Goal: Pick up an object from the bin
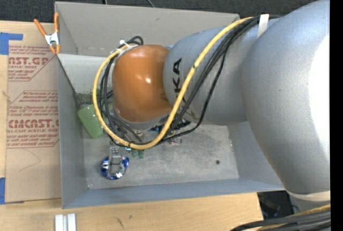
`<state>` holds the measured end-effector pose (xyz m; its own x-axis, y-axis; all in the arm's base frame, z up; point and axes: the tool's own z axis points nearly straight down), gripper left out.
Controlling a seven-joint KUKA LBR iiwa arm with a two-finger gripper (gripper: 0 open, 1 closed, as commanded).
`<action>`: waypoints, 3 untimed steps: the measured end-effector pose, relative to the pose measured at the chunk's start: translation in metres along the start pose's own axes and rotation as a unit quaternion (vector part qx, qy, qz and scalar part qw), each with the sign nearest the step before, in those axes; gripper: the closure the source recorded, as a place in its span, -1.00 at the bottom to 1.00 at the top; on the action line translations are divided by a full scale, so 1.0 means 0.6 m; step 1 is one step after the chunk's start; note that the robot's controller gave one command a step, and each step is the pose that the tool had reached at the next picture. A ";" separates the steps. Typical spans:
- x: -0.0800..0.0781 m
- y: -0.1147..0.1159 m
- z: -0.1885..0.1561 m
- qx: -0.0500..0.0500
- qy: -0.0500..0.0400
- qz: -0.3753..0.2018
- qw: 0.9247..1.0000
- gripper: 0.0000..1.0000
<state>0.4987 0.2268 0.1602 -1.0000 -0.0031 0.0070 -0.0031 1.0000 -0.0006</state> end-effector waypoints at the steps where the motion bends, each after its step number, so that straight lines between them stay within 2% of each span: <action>1: 0.027 -0.154 0.148 0.000 -0.006 -0.059 0.998 -1.00; 2: -0.026 -0.022 0.150 -0.001 -0.005 -0.164 0.987 -1.00; 3: -0.026 -0.026 0.151 -0.001 -0.004 -0.162 0.987 1.00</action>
Offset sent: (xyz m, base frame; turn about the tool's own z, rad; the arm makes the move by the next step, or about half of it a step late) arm -0.0185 -0.0895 -0.0867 -0.1243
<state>0.5135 0.2111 0.0696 -0.9467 -0.3221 -0.0009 -0.3221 0.9467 0.0017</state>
